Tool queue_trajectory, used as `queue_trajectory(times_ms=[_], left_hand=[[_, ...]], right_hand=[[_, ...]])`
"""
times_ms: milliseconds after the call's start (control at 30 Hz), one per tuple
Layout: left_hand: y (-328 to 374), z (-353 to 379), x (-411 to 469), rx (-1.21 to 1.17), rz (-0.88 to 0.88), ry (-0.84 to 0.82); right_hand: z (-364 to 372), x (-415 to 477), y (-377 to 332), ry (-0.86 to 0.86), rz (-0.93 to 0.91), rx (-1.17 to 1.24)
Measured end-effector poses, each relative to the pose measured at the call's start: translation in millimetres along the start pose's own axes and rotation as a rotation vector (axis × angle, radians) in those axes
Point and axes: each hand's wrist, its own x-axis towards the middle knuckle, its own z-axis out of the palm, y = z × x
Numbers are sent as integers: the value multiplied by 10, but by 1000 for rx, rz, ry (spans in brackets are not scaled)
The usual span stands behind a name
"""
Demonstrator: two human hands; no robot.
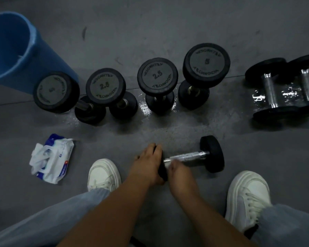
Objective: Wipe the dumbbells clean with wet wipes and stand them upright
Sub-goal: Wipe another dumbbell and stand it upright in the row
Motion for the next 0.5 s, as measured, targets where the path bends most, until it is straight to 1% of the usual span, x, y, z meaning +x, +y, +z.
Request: queue_trajectory(times_ms=[33, 67, 133, 167, 233, 300, 333, 433, 500], left_hand=[[-4, 12, 0, 3, 3, 3], [-10, 18, 7, 13, 7, 0], [-25, -15, 29, 20, 12, -3], [-20, -37, 21, 20, 12, -8], [6, -41, -10, 14, 9, -7], [27, -22, -39, 0, 6, 2], [21, -10, -35, 0, 10, 6], [-9, -27, 9, 16, 14, 7], [5, -29, -1, 3, 9, 1]], right_hand=[[8, -59, 57, -19, -4, -25], [-2, -75, 60, 8, -40, 12], [-37, 30, -68, 117, -109, 153], [-38, 77, -116, 139, -105, 177], [-23, 81, -116, 135, -62, 141], [11, -4, -22, 95, -37, 73], [-3, -29, -33, 105, -56, 87], [-46, 120, -176, 211, -135, 162], [-8, 145, -129, 186, -112, 87]])
